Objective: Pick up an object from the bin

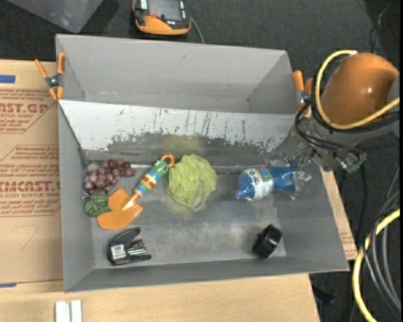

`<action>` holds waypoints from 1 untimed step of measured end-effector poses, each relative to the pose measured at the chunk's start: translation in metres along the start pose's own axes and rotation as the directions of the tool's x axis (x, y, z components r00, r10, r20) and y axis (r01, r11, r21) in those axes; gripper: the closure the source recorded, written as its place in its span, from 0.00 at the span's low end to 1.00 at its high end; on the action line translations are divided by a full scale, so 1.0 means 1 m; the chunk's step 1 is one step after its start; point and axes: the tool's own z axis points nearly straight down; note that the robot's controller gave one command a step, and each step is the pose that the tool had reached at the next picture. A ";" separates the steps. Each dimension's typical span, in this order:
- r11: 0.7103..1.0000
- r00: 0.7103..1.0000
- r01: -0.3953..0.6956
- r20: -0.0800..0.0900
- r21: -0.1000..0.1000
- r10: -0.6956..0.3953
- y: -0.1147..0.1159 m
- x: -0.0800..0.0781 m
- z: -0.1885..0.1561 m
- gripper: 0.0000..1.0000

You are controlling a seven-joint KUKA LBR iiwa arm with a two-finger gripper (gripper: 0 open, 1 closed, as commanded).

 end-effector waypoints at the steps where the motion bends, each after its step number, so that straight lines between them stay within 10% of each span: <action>1: 1.000 1.000 -0.001 -0.001 -0.002 0.001 0.012 0.001 -0.027 1.00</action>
Offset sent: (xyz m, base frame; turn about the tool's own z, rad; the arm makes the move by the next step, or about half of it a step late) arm -0.0060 0.0022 0.0923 0.0293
